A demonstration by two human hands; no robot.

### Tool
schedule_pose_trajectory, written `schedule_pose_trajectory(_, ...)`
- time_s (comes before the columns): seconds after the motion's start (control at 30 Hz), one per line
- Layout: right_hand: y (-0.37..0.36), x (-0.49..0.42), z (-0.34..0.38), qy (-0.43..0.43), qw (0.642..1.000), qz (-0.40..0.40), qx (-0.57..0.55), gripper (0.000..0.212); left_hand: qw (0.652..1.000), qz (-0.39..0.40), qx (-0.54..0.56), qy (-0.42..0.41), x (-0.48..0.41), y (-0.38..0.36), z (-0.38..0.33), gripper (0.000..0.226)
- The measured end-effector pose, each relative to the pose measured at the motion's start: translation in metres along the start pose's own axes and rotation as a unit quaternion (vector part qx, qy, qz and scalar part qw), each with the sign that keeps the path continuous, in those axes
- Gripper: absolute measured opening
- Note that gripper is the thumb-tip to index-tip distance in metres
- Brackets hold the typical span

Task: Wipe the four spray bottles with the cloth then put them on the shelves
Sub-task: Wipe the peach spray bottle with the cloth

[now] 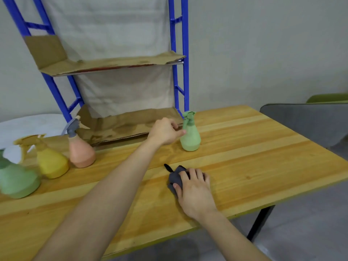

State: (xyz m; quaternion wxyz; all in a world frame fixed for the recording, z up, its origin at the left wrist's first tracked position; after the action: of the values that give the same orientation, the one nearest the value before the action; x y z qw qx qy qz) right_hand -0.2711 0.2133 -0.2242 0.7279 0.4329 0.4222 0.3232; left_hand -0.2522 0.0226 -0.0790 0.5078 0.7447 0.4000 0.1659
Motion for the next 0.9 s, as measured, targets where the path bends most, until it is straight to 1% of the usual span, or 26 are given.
schedule_pose_trajectory(0.07, 0.0, -0.005, 0.002, -0.014, 1.0, -0.009, 0.0, 0.048, 1.0, -0.021, -0.015, 0.013, 0.013, 0.023, 0.031, 0.041)
schedule_pose_trajectory(0.17, 0.003, -0.024, 0.026, -0.029, 0.999, -0.002, -0.015, 0.048, 0.99, -0.107, -0.082, 0.043, 0.033, 0.064, 0.087, 0.03)
schedule_pose_trajectory(0.23, 0.006, -0.04, 0.061, -0.007, 0.999, -0.026, -0.04, 0.046, 0.971, -0.185, -0.139, 0.064, 0.045, 0.089, 0.128, 0.03)
schedule_pose_trajectory(0.27, 0.004, -0.047, 0.081, 0.011, 0.998, -0.029, -0.049, 0.045, 0.955, -0.228, -0.173, 0.075, 0.05, 0.1, 0.148, 0.032)
schedule_pose_trajectory(0.3, -0.002, -0.051, 0.099, 0.035, 0.998, -0.013, -0.057, 0.046, 0.937, -0.267, -0.204, 0.093, 0.054, 0.108, 0.168, 0.035)
schedule_pose_trajectory(0.33, -0.011, -0.053, 0.115, 0.057, 0.996, 0.024, -0.063, 0.048, 0.92, -0.299, -0.226, 0.118, 0.059, 0.115, 0.185, 0.038)
schedule_pose_trajectory(0.4, -0.034, -0.049, 0.13, 0.089, 0.99, 0.097, -0.055, 0.052, 0.896, -0.329, -0.249, 0.165, 0.062, 0.125, 0.214, 0.046)
schedule_pose_trajectory(0.47, -0.046, -0.046, 0.129, 0.095, 0.988, 0.115, -0.048, 0.053, 0.888, -0.331, -0.258, 0.189, 0.06, 0.134, 0.236, 0.051)
schedule_pose_trajectory(0.53, -0.049, -0.05, 0.126, 0.091, 0.987, 0.122, -0.05, 0.052, 0.89, -0.307, -0.259, 0.213, 0.05, 0.142, 0.253, 0.056)
schedule_pose_trajectory(0.6, -0.049, -0.051, 0.126, 0.082, 0.987, 0.126, -0.051, 0.052, 0.91, -0.263, -0.224, 0.23, 0.038, 0.148, 0.265, 0.056)
schedule_pose_trajectory(0.67, -0.05, -0.052, 0.128, 0.075, 0.988, 0.125, -0.052, 0.051, 0.933, -0.213, -0.171, 0.233, 0.03, 0.152, 0.268, 0.051)
schedule_pose_trajectory(0.77, -0.056, -0.057, 0.131, 0.062, 0.988, 0.13, -0.049, 0.05, 0.947, -0.177, -0.166, 0.211, 0.032, 0.159, 0.261, 0.035)
schedule_pose_trajectory(0.9, -0.062, -0.07, 0.134, 0.054, 0.988, 0.138, -0.046, 0.052, 0.958, -0.175, -0.168, 0.154, 0.059, 0.155, 0.239, 0.022)
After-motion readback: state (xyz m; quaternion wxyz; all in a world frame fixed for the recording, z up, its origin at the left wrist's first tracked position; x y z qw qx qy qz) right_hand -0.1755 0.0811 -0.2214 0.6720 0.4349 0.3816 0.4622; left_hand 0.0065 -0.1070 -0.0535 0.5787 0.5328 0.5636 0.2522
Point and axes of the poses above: each hand's wrist, its own x-axis away from the middle knuckle, its own y-axis out of the back of the hand, z = x × y, the point moved 2 cm from there along -x, towards the middle knuckle, and after that the axes turned 6 degrees about -x, right-handed, at the moved point
